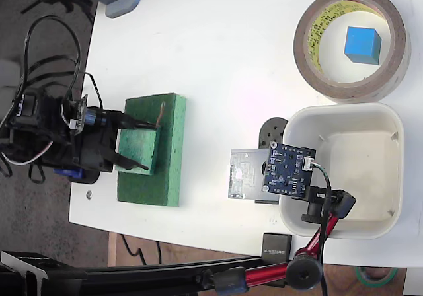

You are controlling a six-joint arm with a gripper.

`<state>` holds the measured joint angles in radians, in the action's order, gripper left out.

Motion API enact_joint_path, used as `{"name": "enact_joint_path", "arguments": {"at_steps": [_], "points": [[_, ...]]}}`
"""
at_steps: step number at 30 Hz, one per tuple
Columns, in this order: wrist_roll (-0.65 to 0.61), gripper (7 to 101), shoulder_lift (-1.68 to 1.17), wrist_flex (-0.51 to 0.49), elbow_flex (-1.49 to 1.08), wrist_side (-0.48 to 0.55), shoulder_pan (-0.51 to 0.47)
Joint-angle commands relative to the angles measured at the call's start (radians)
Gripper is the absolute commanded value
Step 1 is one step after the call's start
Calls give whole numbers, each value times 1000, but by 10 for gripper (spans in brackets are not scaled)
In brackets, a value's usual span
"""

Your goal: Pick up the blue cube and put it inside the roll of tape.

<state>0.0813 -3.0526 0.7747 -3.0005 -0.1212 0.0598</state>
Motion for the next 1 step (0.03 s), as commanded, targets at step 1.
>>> {"name": "enact_joint_path", "arguments": {"at_steps": [1], "points": [[0, 1003, -2, -2, 6, 3, 0]]}}
